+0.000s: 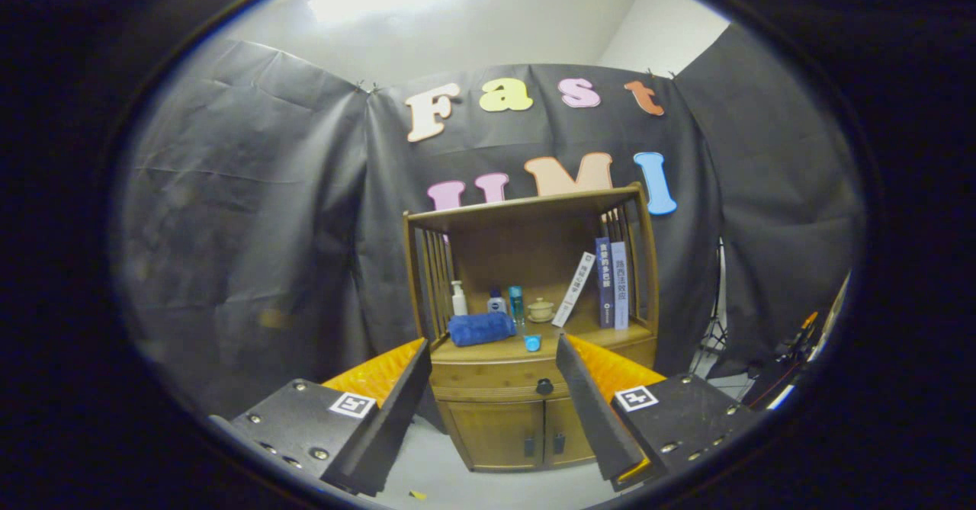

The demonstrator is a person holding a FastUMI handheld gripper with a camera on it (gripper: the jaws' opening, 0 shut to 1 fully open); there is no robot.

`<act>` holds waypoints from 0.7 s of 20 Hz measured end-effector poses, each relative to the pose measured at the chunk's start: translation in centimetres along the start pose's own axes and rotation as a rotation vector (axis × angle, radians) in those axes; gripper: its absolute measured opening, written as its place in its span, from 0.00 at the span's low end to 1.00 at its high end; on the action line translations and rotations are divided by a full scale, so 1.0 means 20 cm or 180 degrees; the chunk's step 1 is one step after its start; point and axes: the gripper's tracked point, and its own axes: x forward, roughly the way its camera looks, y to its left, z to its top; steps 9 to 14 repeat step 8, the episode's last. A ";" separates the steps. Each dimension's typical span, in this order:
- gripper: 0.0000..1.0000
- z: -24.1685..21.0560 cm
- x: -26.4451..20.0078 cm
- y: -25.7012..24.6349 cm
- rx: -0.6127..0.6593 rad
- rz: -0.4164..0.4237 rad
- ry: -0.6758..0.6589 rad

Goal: Pull open the drawer, take out the items inside it, and place them on the countertop above the cabinet.

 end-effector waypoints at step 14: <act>0.98 -0.08 0.00 0.08 -0.0021 0.0174 0.0057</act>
